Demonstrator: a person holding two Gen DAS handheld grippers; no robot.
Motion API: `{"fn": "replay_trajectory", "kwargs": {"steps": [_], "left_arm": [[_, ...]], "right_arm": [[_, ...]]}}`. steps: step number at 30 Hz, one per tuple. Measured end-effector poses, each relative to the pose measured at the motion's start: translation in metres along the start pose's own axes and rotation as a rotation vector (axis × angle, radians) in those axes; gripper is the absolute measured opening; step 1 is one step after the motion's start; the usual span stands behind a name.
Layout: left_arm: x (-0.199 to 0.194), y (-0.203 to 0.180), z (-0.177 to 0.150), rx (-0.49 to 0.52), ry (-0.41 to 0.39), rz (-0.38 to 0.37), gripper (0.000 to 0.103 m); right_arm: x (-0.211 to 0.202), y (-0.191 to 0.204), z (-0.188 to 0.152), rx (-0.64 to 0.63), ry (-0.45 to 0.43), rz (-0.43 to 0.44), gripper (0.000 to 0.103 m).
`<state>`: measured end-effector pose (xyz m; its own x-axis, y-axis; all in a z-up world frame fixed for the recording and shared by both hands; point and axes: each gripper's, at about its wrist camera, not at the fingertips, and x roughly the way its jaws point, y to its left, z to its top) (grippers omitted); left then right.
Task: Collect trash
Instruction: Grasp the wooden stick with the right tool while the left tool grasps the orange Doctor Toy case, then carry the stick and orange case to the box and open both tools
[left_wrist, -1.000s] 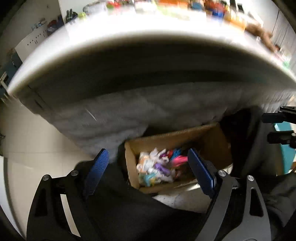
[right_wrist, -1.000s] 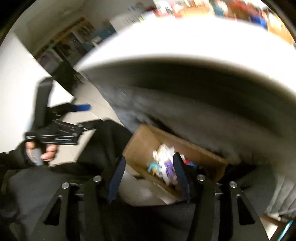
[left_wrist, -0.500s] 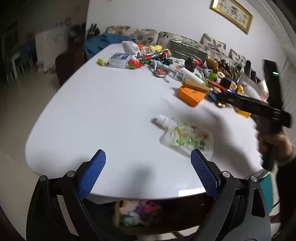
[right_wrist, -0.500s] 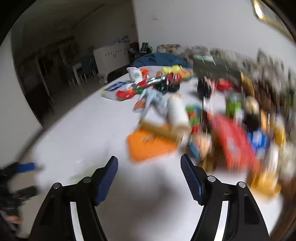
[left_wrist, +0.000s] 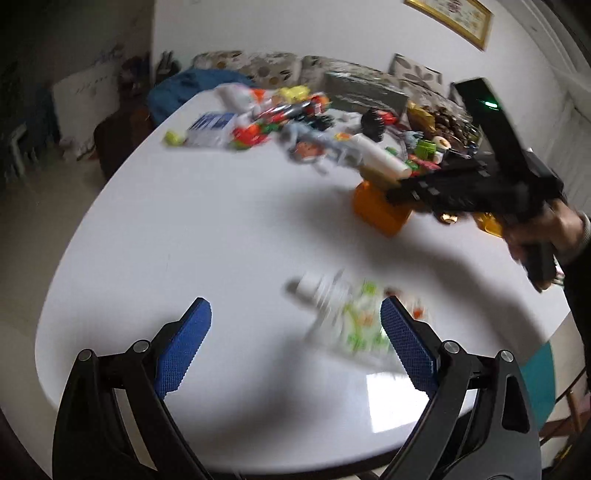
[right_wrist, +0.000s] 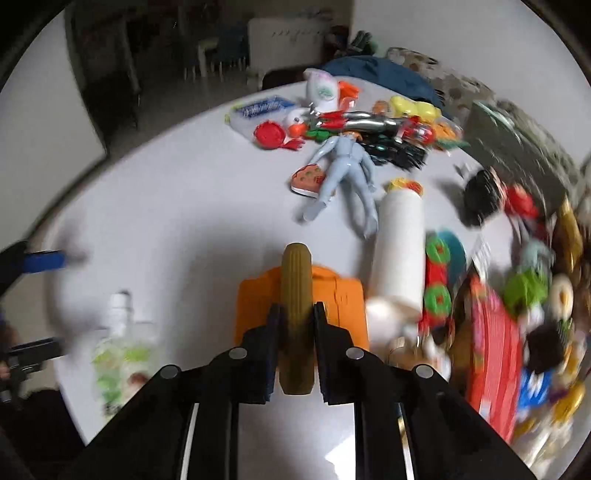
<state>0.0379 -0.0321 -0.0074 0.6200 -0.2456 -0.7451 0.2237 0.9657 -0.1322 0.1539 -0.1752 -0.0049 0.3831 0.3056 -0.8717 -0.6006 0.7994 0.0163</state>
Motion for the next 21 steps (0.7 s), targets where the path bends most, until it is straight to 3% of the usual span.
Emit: {"fn": "replay_trajectory", "kwargs": {"steps": [2,4,8,12,15,16,17,19,21], "left_arm": [[0.013,-0.014,0.018,0.073,-0.003,0.014,0.091],[0.028,-0.034,0.035,0.181,0.012,-0.024,0.091],[0.075,-0.079,0.065,0.421,0.056,-0.037,0.091],[0.118,-0.090,0.089,0.471,0.127,-0.053,0.091],[0.142,-0.097,0.090,0.502,0.186,-0.059,0.092],[0.143,-0.097,0.090,0.500,0.170,-0.066,0.085],[0.142,-0.098,0.091,0.492,0.167,-0.079,0.072],[0.136,-0.099,0.093,0.462,0.163,-0.056,0.072],[0.110,-0.098,0.091,0.447,0.099,-0.045,0.072]], "right_arm": [[-0.029,-0.013,-0.021,0.109,-0.074,0.058,0.018],[-0.062,-0.027,-0.055,0.226,-0.159,0.113,0.018],[-0.100,-0.040,-0.118,0.387,-0.225,0.122,0.018],[-0.117,-0.038,-0.173,0.487,-0.247,0.122,0.018],[-0.117,-0.034,-0.194,0.530,-0.257,0.143,0.018],[-0.117,-0.033,-0.199,0.534,-0.262,0.140,0.018],[-0.115,-0.029,-0.200,0.539,-0.267,0.140,0.018],[-0.109,-0.025,-0.200,0.553,-0.283,0.158,0.018],[-0.108,-0.018,-0.201,0.556,-0.293,0.190,0.018]]}}
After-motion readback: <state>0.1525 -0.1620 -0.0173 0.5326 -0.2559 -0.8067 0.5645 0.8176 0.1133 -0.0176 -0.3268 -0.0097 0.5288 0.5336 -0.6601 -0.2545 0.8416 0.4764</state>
